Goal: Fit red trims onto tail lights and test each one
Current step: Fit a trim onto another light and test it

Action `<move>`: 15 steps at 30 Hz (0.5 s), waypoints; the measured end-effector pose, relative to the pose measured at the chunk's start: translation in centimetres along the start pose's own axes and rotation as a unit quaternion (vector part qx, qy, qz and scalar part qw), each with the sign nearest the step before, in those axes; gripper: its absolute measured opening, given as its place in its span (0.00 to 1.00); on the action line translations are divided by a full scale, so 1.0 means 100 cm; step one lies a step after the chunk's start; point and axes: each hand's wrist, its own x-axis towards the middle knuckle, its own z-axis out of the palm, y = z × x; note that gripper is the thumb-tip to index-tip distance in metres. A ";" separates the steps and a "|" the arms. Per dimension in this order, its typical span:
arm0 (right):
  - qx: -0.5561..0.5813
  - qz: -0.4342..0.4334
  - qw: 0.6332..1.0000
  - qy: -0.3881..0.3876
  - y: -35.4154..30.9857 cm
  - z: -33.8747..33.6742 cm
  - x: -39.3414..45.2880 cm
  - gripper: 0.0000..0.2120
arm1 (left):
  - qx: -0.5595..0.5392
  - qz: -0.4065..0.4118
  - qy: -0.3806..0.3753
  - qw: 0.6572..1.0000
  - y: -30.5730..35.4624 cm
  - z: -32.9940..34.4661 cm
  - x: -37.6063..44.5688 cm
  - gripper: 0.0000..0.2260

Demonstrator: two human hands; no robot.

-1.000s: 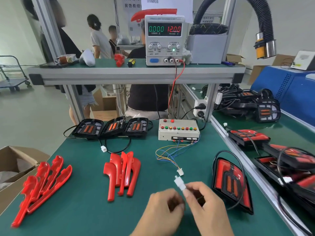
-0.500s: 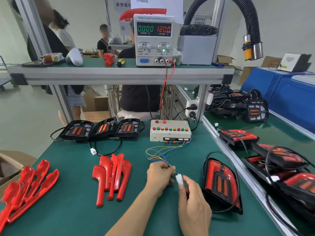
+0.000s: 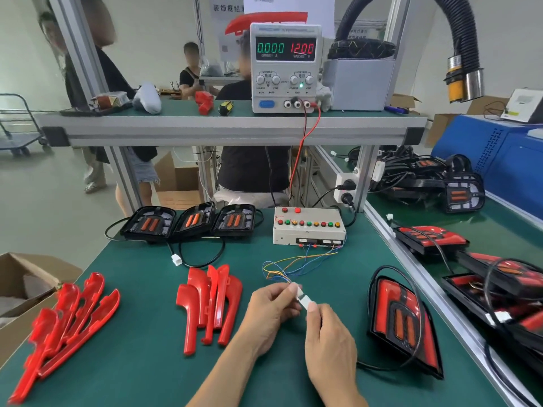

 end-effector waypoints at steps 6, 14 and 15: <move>0.012 0.028 0.999 -0.027 0.002 0.003 0.004 0.17 | -0.046 -0.004 -0.028 0.999 -0.003 -0.003 -0.001 0.16; -0.014 0.015 1.000 -0.022 0.002 0.004 0.005 0.17 | -0.070 -0.013 -0.031 0.997 -0.004 -0.006 -0.001 0.13; -0.021 0.013 0.999 -0.025 0.002 0.004 0.005 0.17 | -0.073 -0.013 -0.030 0.997 -0.004 -0.006 -0.001 0.12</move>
